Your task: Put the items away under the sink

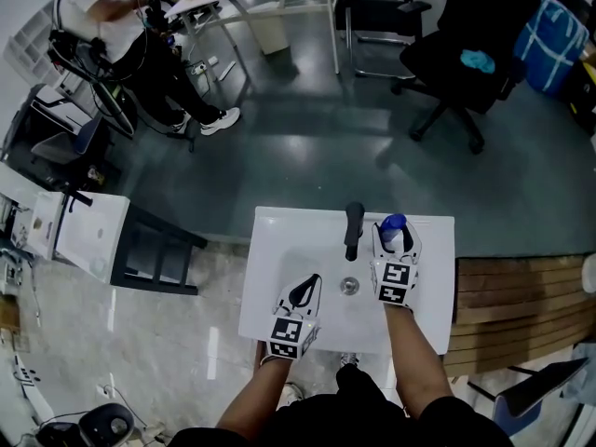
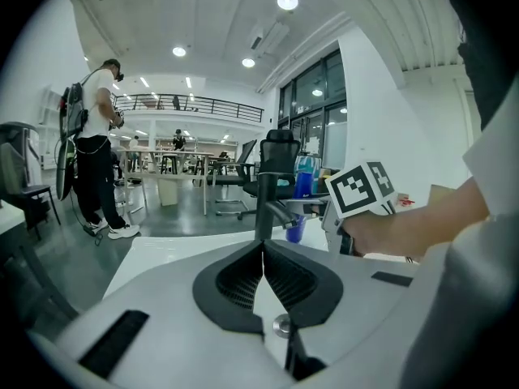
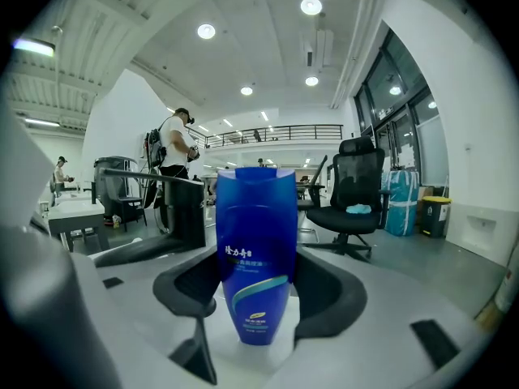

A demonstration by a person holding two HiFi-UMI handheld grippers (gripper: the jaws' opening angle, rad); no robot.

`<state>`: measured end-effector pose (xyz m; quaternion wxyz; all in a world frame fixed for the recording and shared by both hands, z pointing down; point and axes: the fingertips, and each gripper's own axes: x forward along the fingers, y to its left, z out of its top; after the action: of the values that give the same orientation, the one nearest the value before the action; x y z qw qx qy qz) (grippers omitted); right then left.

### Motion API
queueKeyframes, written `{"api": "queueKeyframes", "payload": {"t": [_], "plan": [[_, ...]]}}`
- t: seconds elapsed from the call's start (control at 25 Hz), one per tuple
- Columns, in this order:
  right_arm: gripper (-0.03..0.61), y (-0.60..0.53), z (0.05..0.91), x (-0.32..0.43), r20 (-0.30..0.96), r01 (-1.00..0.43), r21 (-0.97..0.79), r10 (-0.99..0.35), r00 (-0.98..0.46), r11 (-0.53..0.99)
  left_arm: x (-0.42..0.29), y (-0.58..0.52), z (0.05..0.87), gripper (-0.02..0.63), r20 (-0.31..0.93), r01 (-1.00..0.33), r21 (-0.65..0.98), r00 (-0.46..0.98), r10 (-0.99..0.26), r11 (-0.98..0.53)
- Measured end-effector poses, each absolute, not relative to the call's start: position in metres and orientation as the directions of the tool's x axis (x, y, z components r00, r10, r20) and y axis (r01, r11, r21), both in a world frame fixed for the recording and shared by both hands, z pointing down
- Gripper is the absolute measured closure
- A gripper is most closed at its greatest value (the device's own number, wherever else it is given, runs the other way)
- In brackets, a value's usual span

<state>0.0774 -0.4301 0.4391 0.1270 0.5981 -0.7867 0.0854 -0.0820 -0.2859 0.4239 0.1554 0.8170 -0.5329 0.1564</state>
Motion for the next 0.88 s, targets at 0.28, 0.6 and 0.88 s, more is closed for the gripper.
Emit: {"api": "queueKeyframes", "payload": {"t": [0.28, 0.6, 0.88], "plan": [[0.298, -0.406, 0.406, 0.079, 0.238, -0.965, 0.063, -0.943, -0.233, 0.255, -0.090, -0.265, 0.417, 0.592, 0.385, -0.915, 0.083, 0.395, -0.834, -0.395], [0.296, -0.331, 0.367, 0.077, 0.210, -0.976, 0.077, -0.960, -0.184, 0.204, -0.115, -0.213, 0.386, 0.592, 0.327, -0.903, 0.088, 0.425, -0.844, -0.421], [0.298, -0.245, 0.343, 0.071, 0.187, -0.985, 0.085, -0.974, -0.131, 0.148, -0.132, -0.148, 0.364, 0.592, 0.286, -0.883, 0.076, 0.465, -0.838, -0.463]]}}
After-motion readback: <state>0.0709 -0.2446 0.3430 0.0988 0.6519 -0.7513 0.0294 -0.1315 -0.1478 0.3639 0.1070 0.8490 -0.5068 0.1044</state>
